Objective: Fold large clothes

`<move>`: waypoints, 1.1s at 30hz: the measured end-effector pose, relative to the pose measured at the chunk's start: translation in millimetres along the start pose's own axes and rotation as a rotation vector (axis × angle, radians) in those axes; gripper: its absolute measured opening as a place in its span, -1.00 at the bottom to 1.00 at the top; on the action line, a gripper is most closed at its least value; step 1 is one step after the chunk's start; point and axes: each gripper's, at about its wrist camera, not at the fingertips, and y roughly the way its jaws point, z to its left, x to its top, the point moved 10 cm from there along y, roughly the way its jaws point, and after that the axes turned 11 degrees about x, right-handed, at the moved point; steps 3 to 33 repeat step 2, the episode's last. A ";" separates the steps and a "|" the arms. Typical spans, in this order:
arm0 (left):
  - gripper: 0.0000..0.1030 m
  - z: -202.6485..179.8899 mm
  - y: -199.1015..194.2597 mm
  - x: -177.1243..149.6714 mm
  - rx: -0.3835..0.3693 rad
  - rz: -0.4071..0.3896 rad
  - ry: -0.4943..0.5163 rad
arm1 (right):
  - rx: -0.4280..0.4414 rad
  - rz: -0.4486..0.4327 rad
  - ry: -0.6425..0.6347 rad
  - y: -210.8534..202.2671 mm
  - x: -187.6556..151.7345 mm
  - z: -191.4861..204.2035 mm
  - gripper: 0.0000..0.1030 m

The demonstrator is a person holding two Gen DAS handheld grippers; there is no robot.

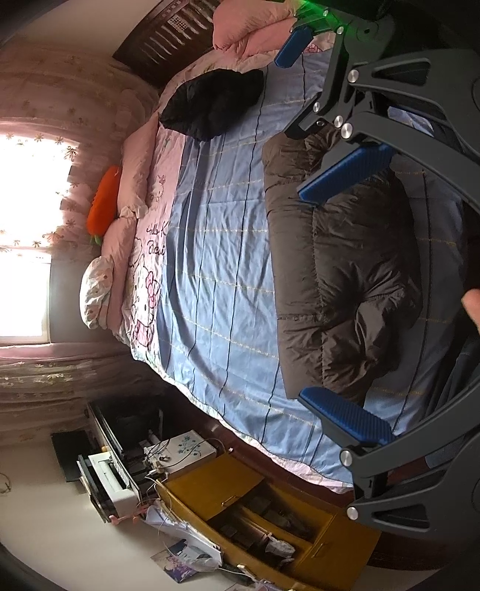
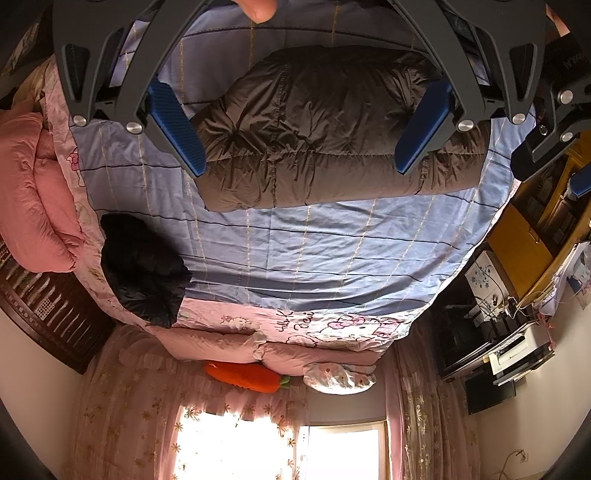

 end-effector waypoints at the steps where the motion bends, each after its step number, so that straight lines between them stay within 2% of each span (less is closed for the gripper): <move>1: 0.96 -0.4 0.9 0.1 0.001 0.000 0.001 | 0.003 0.002 0.001 0.5 -0.1 0.1 0.97; 33: 0.96 -0.8 0.8 1.1 -0.001 -0.004 0.000 | 0.009 0.001 0.001 0.7 0.2 0.4 0.97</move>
